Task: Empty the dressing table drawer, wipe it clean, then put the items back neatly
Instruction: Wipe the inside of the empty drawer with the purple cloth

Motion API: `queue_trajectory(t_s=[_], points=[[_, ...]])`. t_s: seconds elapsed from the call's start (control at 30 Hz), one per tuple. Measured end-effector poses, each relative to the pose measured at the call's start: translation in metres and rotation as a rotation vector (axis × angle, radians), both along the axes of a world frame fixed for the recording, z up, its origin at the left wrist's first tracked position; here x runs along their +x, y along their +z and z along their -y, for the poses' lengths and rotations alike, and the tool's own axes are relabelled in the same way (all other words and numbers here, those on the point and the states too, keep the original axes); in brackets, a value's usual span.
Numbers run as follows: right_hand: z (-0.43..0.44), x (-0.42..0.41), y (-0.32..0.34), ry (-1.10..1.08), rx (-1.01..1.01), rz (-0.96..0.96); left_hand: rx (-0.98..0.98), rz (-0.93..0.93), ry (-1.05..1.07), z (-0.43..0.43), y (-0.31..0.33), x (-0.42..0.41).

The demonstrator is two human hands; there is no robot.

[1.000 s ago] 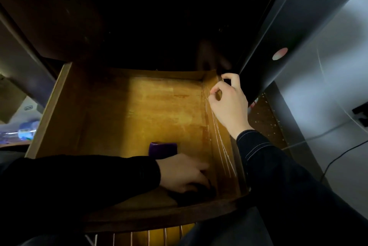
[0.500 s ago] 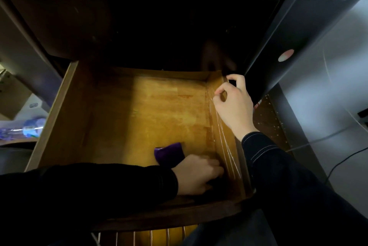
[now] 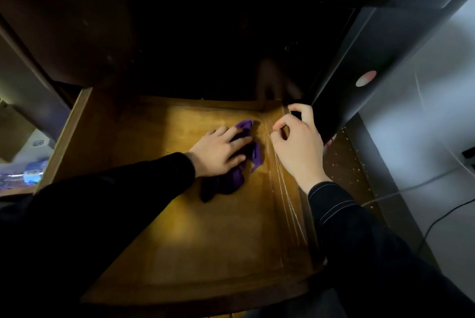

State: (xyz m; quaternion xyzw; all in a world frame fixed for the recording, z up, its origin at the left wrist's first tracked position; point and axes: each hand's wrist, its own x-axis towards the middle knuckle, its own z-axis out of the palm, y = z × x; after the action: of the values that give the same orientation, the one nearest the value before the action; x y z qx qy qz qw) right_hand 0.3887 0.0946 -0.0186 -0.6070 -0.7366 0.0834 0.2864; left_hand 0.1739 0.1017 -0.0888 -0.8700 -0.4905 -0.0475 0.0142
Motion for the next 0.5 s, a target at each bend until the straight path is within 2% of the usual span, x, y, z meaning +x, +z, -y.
queue_trajectory(t_s=[0.17, 0.33, 0.4, 0.47, 0.5], points=[[0.001, -0.002, 0.002, 0.008, -0.007, -0.017, -0.184, -0.236, -0.246, 0.041, 0.02, -0.039], [0.003, -0.005, 0.005, 0.005, -0.008, 0.028, -0.336, -0.171, -0.351, 0.096, 0.034, -0.021], [0.002, -0.003, 0.005, -0.001, -0.012, 0.038, -0.554, -0.084, -0.364, 0.11, 0.034, -0.005], [0.002, -0.003, 0.005, -0.008, -0.015, 0.038, -0.866, 0.042, -0.277, 0.117, 0.035, 0.006], [0.002, -0.003, 0.005, -0.006, -0.011, 0.042, -0.963, 0.105, -0.219, 0.119, 0.037, 0.007]])
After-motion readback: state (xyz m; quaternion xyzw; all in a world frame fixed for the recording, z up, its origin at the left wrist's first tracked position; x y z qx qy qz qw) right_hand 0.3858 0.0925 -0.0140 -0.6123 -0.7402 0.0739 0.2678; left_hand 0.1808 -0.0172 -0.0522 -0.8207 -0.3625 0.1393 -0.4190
